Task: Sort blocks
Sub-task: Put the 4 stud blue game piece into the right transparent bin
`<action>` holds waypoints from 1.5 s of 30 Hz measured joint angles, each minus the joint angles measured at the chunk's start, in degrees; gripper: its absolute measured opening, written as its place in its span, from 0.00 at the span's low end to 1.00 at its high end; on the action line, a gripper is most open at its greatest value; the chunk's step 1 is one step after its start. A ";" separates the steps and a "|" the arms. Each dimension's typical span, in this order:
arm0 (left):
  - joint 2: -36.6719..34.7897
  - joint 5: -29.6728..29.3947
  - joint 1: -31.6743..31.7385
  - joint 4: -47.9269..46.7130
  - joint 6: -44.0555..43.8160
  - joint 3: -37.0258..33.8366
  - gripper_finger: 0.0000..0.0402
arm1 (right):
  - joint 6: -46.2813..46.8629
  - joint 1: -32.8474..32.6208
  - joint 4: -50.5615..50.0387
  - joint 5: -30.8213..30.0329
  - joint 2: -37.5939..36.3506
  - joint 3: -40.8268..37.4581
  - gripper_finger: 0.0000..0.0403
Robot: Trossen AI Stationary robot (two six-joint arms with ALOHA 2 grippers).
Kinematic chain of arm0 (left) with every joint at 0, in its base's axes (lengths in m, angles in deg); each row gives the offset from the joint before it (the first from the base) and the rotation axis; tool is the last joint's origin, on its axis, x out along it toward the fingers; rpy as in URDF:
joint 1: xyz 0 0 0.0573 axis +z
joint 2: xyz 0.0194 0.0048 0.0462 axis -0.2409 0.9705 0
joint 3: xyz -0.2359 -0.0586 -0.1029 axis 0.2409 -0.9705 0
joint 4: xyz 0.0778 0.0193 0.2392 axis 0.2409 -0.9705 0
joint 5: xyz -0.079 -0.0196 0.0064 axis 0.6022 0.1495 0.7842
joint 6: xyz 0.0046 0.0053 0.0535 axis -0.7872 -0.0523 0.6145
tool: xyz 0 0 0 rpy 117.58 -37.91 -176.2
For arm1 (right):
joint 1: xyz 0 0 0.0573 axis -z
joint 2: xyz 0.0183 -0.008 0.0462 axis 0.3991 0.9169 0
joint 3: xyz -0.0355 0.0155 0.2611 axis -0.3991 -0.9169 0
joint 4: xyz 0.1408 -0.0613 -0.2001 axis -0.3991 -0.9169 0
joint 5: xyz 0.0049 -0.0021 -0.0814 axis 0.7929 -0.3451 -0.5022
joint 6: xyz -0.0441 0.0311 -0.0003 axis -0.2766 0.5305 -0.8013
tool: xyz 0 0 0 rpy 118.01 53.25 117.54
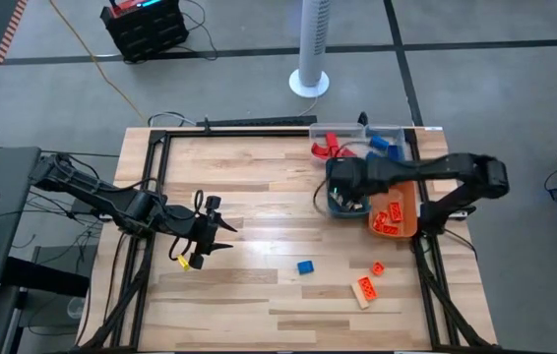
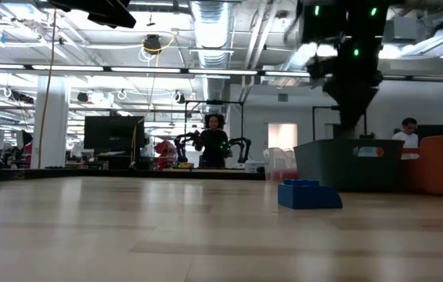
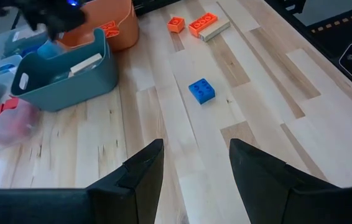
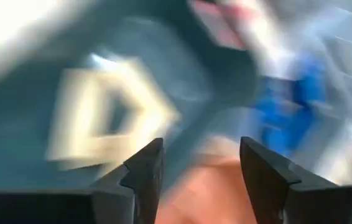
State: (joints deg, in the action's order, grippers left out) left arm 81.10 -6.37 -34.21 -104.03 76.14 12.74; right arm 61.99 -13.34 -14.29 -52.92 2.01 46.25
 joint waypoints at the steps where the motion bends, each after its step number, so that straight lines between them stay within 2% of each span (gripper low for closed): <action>1: 0.00 0.00 -0.01 0.01 0.01 0.00 0.45 | 0.00 -2.60 1.84 1.59 0.00 0.00 0.51; 7: 0.00 0.00 -0.01 0.02 -0.42 0.00 0.45 | -2.30 -16.21 17.61 12.98 0.16 0.00 0.51; 11: 0.00 -0.02 0.00 0.04 -0.42 0.00 0.45 | -5.38 -24.28 29.99 14.08 2.95 0.00 0.52; 15: 0.00 -0.02 -0.01 0.06 -0.42 0.00 0.45 | -5.59 -28.57 39.81 14.28 7.45 0.00 0.52; 19: 0.00 -0.02 0.00 0.06 0.00 0.00 0.45 | -8.04 -30.60 42.69 14.56 12.45 0.00 0.52; 23: 0.00 -0.08 -0.01 0.14 0.85 0.00 0.45 | -9.46 -31.37 44.42 17.65 16.31 -0.02 0.52; 29: 0.00 -0.85 0.00 0.08 1.04 0.00 0.45 | -10.63 -31.31 50.26 21.67 18.79 -0.01 0.59; 34: 0.00 -1.41 -0.02 0.06 0.57 0.00 0.45 | -11.88 -31.35 51.20 21.91 18.88 0.00 0.65; 39: 0.00 -1.44 0.00 -0.16 0.15 0.00 0.45 | -13.46 -31.92 52.70 21.80 19.17 0.00 0.66; 45: 0.00 -1.44 0.00 -0.47 -0.65 0.00 0.45 | -15.02 -33.31 56.55 21.68 24.20 0.00 0.66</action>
State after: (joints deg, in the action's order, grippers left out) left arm 81.10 -7.81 -34.21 -104.50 75.49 12.74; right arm 46.97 -46.65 42.26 -31.24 26.21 46.25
